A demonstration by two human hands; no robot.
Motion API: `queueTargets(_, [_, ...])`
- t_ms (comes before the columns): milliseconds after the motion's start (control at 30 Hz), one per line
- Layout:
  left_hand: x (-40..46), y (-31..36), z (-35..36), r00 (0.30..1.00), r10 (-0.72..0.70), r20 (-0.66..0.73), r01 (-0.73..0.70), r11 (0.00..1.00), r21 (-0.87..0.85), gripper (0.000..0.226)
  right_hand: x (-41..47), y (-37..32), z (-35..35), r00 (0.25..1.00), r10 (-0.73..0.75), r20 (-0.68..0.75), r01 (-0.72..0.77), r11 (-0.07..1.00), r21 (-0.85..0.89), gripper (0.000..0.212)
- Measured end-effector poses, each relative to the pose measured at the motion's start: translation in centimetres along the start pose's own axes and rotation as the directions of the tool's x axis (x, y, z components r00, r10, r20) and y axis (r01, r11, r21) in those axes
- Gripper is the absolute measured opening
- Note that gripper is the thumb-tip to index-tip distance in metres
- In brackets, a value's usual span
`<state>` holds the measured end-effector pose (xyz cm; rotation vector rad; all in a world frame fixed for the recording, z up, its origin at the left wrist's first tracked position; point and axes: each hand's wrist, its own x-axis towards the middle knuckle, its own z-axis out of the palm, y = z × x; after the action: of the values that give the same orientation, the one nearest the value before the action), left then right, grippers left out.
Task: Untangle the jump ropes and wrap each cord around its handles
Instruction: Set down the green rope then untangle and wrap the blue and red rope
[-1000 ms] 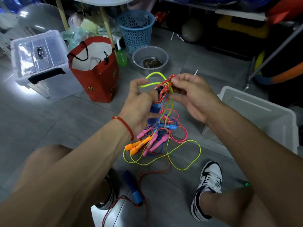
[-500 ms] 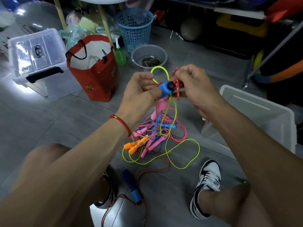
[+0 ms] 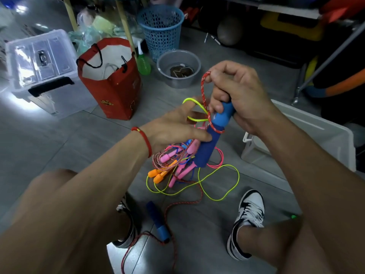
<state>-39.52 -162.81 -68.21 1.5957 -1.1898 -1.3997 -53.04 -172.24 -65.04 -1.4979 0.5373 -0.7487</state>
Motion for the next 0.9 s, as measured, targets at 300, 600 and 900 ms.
queueTargets(300, [0.3,-1.2,-1.2,0.907,0.405,0.117,-0.405,0.760,0.509,0.046,0.1,-0.4,-3.0,0.995,-0.086,-0.047,0.057,0.895,-0.442,0.010])
queueTargets(600, [0.3,-2.0,0.3,0.885,0.434,-0.171,-0.365,0.872,0.324,0.037,0.4,0.7,-3.3,0.960,0.104,-0.260,-0.117,0.992,-0.036,0.019])
queueTargets(900, [1.7,-2.4,1.5,0.876,0.339,-0.344,-0.227,0.918,0.325,0.028,-0.2,2.1,0.1,0.959,0.007,-0.282,-0.011,1.000,-0.011,0.021])
